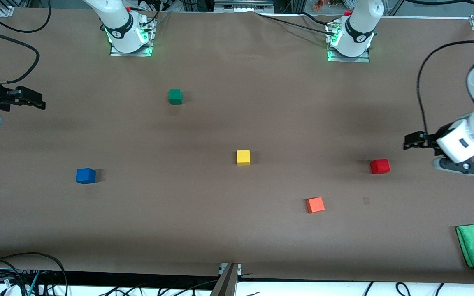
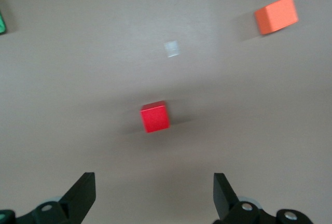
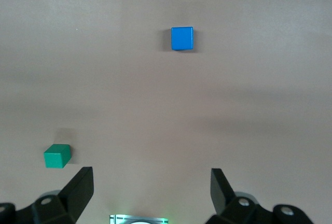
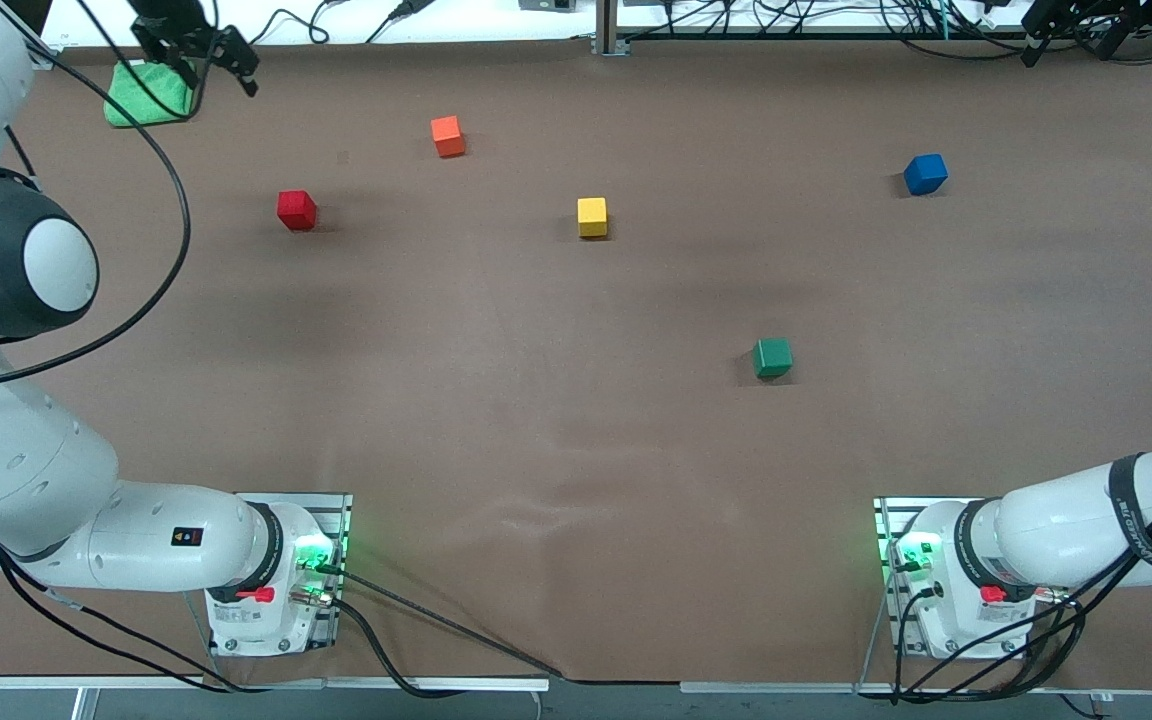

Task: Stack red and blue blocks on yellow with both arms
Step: 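Move the left gripper over the red cube and lower it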

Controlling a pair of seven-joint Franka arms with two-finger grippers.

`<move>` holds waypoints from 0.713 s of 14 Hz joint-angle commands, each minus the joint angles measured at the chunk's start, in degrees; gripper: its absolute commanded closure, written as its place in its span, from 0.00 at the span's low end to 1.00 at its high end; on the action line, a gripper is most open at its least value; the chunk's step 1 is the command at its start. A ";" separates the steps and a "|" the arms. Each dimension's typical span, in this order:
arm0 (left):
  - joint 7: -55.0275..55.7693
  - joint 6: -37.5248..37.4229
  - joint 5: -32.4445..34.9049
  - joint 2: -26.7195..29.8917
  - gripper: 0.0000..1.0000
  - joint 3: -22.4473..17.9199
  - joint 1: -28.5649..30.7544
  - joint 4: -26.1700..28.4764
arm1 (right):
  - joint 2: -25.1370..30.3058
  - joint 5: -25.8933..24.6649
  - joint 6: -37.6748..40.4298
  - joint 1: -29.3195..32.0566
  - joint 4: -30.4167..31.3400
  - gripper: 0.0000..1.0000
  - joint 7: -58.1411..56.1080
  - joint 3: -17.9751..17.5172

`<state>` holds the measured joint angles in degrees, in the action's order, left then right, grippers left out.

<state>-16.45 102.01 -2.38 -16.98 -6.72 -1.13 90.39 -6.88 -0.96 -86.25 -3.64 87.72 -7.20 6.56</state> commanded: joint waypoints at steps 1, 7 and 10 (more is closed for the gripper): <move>-1.40 7.11 0.18 0.63 0.00 0.31 0.34 5.12 | -0.50 0.08 0.03 0.56 -1.23 0.00 -0.44 -0.32; -0.07 21.64 0.18 -1.13 0.00 0.48 -0.71 12.87 | -0.59 0.17 -0.06 0.65 -1.23 0.00 -0.44 -0.32; 0.37 26.65 0.18 -1.83 0.00 0.57 -0.71 15.24 | -0.68 0.08 -0.06 0.65 -1.23 0.00 -0.44 -0.32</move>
<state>-16.81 125.36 -2.39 -19.08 -5.96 -1.55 103.64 -6.96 -0.96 -86.55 -3.62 87.72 -7.20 6.56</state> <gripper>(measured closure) 0.000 0.000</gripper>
